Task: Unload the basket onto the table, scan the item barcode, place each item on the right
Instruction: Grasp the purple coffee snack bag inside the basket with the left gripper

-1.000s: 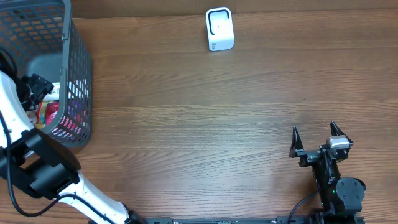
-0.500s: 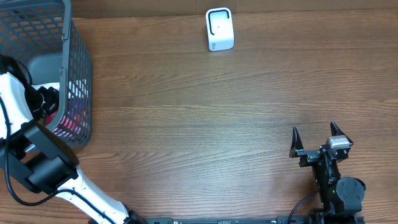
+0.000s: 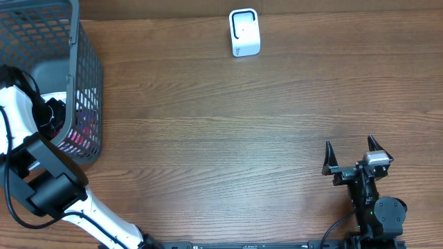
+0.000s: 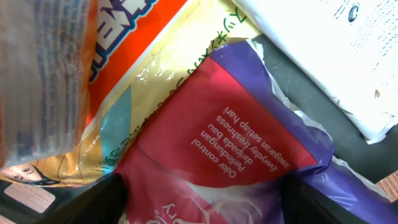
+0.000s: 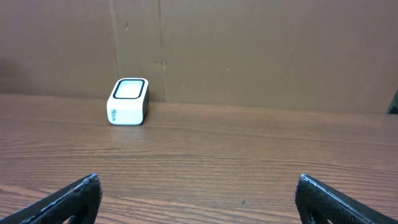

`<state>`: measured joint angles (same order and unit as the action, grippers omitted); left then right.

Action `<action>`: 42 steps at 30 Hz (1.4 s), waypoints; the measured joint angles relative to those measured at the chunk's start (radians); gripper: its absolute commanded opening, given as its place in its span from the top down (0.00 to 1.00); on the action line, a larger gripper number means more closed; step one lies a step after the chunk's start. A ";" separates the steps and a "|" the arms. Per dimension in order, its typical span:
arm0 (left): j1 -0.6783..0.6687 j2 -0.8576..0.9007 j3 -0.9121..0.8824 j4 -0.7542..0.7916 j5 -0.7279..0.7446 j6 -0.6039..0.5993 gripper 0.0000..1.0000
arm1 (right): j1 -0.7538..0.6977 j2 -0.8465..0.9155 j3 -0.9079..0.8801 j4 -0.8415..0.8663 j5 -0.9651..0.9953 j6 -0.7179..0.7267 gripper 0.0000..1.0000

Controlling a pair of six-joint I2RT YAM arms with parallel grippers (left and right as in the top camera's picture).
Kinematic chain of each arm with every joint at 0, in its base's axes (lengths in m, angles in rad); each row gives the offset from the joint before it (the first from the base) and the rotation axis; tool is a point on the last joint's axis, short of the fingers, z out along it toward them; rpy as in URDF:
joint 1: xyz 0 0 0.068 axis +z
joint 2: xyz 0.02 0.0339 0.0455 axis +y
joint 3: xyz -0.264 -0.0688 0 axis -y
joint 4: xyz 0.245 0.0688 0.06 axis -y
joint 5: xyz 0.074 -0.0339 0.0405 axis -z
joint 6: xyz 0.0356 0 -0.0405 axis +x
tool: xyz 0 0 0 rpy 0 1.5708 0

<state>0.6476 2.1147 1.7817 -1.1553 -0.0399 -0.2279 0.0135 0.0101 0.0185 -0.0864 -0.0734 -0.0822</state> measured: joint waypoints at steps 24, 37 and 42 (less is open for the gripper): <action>0.000 0.013 0.166 -0.171 -0.009 0.021 0.96 | 0.000 0.000 0.000 0.000 0.000 0.000 0.00; 0.000 -0.020 0.307 -0.257 -0.037 -0.035 0.00 | 0.000 0.000 0.000 0.000 0.000 0.000 0.00; 0.000 -0.020 0.118 -0.148 -0.043 -0.035 0.00 | 0.000 0.000 0.000 0.000 0.000 0.000 0.00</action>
<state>0.6476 2.0949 1.8999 -1.3029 -0.0834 -0.2630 0.0135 0.0101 0.0185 -0.0864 -0.0734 -0.0818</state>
